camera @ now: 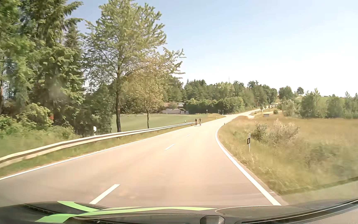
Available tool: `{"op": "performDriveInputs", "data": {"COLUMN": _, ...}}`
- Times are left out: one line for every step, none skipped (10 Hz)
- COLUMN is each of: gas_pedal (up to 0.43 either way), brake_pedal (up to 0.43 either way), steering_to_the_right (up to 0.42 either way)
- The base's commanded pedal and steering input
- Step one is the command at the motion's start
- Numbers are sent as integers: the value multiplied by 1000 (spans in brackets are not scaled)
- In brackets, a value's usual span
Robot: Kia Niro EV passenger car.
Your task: Follow the waypoints while adhering to traffic rules and regulations
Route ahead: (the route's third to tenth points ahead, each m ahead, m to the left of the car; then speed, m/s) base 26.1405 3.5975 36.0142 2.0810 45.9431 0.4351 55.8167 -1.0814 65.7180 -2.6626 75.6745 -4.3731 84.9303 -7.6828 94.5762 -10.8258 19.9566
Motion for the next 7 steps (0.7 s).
{"op": "performDriveInputs", "data": {"gas_pedal": 177, "brake_pedal": 0, "steering_to_the_right": 11}}
{"op": "performDriveInputs", "data": {"gas_pedal": 189, "brake_pedal": 0, "steering_to_the_right": 11}}
{"op": "performDriveInputs", "data": {"gas_pedal": 197, "brake_pedal": 0, "steering_to_the_right": 11}}
{"op": "performDriveInputs", "data": {"gas_pedal": 220, "brake_pedal": 0, "steering_to_the_right": 12}}
{"op": "performDriveInputs", "data": {"gas_pedal": 220, "brake_pedal": 0, "steering_to_the_right": 15}}
{"op": "performDriveInputs", "data": {"gas_pedal": 220, "brake_pedal": 0, "steering_to_the_right": 17}}
{"op": "performDriveInputs", "data": {"gas_pedal": 220, "brake_pedal": 0, "steering_to_the_right": 17}}
